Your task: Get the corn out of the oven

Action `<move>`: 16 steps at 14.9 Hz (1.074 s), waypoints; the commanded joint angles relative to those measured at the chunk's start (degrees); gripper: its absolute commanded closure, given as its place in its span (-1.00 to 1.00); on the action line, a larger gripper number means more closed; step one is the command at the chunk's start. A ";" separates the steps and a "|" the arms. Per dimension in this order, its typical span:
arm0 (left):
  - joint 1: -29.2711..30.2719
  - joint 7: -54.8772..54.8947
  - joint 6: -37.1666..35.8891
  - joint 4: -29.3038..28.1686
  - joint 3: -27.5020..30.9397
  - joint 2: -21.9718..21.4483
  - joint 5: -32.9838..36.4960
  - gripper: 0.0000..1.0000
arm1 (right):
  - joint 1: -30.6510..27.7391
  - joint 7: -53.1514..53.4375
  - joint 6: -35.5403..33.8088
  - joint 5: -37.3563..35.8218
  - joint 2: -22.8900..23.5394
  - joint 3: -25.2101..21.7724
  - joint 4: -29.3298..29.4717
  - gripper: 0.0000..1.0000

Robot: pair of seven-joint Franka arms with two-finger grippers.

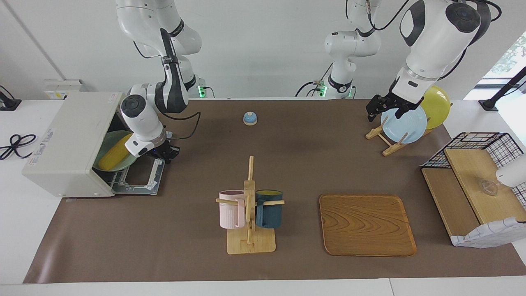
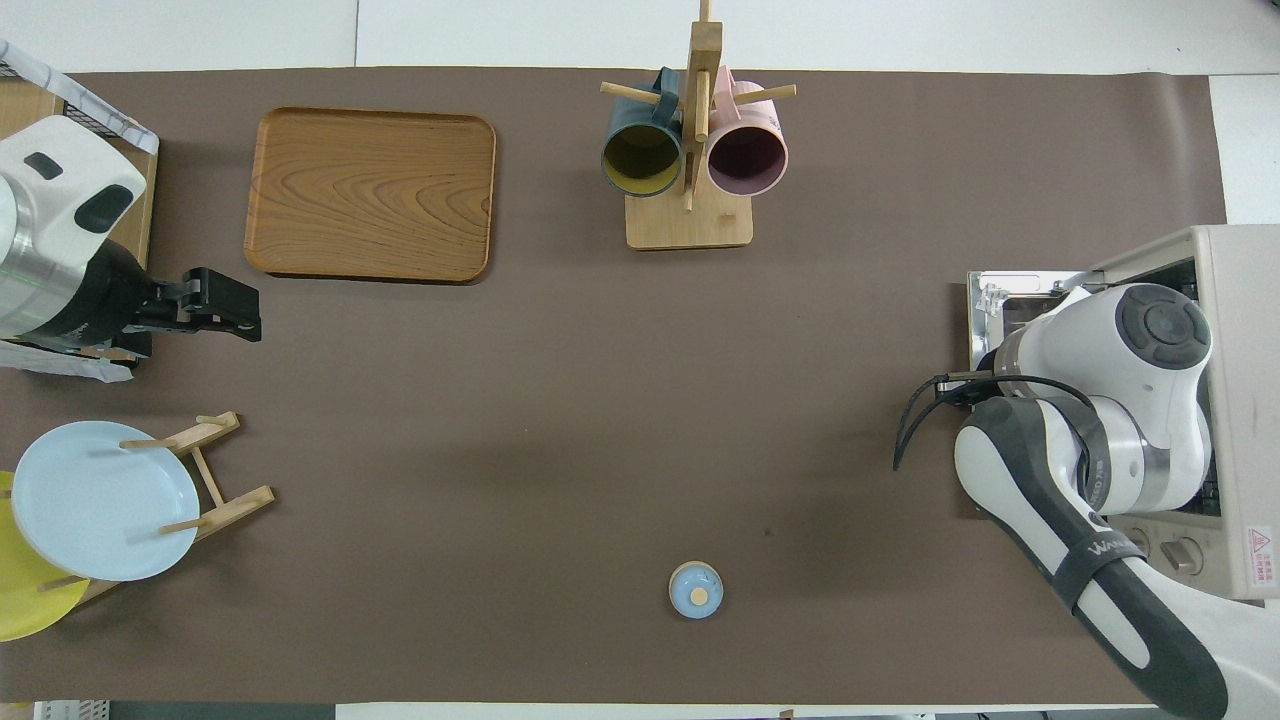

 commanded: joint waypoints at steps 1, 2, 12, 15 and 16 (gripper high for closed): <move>0.36 -0.26 -0.47 -0.28 -0.24 -0.92 0.95 -1.00 | 4.00 7.00 0.43 0.09 0.79 -0.98 1.26 1.00; 0.36 -0.26 -0.47 -0.28 -0.24 -0.84 0.95 -1.00 | 6.19 9.11 0.17 0.09 0.97 -1.07 2.22 1.00; 0.36 -0.35 -0.47 -0.28 -0.24 -0.92 0.95 -1.00 | 5.95 9.93 -21.70 -10.08 -1.14 -1.51 16.81 0.34; 0.36 -0.43 -0.38 -0.19 -0.24 -0.83 0.95 -1.00 | 2.45 8.96 -22.69 -13.00 -1.93 -1.42 15.69 0.26; 0.36 -0.43 -0.38 -0.19 -0.24 -0.92 0.95 -1.00 | 1.39 7.74 -22.77 -13.00 -2.02 -1.51 15.24 0.26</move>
